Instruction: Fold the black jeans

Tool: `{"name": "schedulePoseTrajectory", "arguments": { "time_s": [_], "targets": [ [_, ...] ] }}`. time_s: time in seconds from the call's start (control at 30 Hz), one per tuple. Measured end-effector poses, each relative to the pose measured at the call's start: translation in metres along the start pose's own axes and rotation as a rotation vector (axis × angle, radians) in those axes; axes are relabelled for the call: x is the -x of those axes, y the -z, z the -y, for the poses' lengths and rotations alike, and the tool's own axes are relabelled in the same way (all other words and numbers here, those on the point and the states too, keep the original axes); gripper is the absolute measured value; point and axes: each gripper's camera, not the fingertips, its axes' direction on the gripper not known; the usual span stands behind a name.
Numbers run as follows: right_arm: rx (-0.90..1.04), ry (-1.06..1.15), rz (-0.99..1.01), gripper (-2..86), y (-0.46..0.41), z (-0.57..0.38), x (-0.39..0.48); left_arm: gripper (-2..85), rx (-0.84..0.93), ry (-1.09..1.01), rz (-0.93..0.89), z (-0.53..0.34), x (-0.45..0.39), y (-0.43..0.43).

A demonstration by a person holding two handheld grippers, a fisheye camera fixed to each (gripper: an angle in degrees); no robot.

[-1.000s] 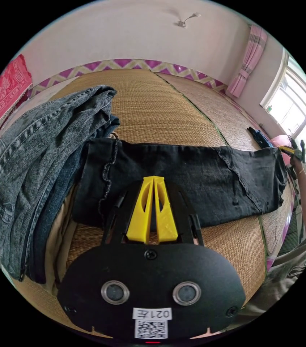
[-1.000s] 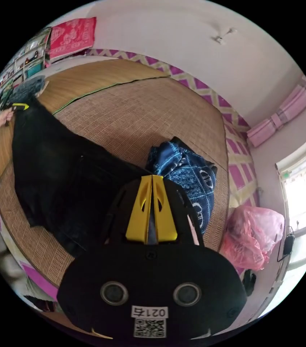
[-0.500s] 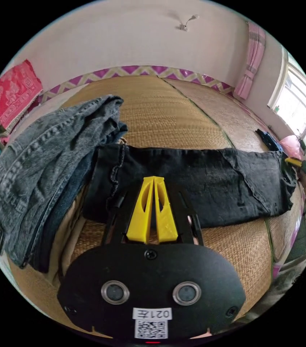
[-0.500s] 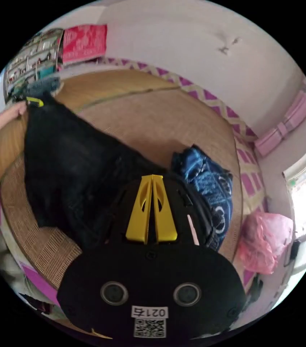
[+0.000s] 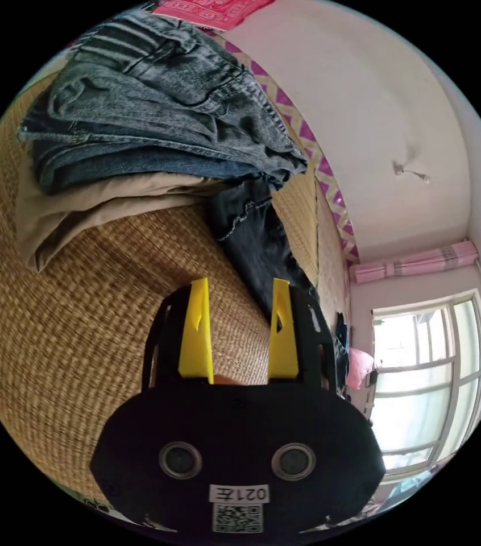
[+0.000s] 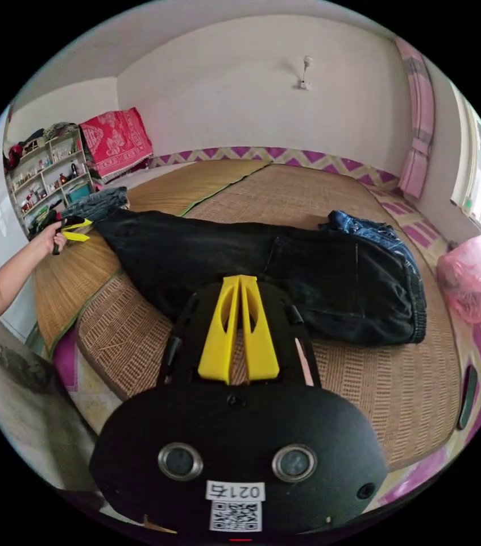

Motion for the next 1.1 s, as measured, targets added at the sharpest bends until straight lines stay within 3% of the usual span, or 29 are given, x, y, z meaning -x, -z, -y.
{"name": "schedulePoseTrajectory", "arguments": {
  "time_s": [0.13,0.33,0.47,0.53,0.63,0.83,1.0,1.1],
  "targets": [
    [0.008,-0.061,0.034,-0.4,-0.007,-0.062,-0.02,11.0,-0.028,0.023,0.086,0.033,-0.01,-0.005],
    [-0.168,-0.172,0.166,-0.6,0.021,-0.139,-0.076,8.5,-0.097,0.053,0.087,0.061,-0.019,-0.013],
    [-0.238,-0.238,0.237,-0.6,0.03,-0.181,-0.115,2.3,-0.145,0.078,-0.076,0.057,-0.012,-0.004],
    [-0.242,-0.238,0.257,-0.6,0.031,-0.194,-0.126,1.2,-0.175,0.008,-0.074,0.049,-0.039,0.015],
    [-0.226,-0.235,0.277,-0.6,0.031,-0.212,-0.142,0.2,-0.214,-0.142,-0.068,0.031,-0.12,0.054],
    [-0.274,-0.251,0.348,-0.7,0.035,-0.25,-0.178,-0.1,-0.302,-0.624,-0.015,-0.084,-0.398,0.081],
    [-0.364,-0.295,0.389,-0.6,0.051,-0.289,-0.211,0.4,-0.165,-0.893,-0.02,-0.24,-0.586,-0.06],
    [-0.4,-0.306,0.398,-0.6,0.061,-0.306,-0.224,1.1,-0.017,-0.952,0.019,-0.316,-0.627,-0.188]
  ]
}}
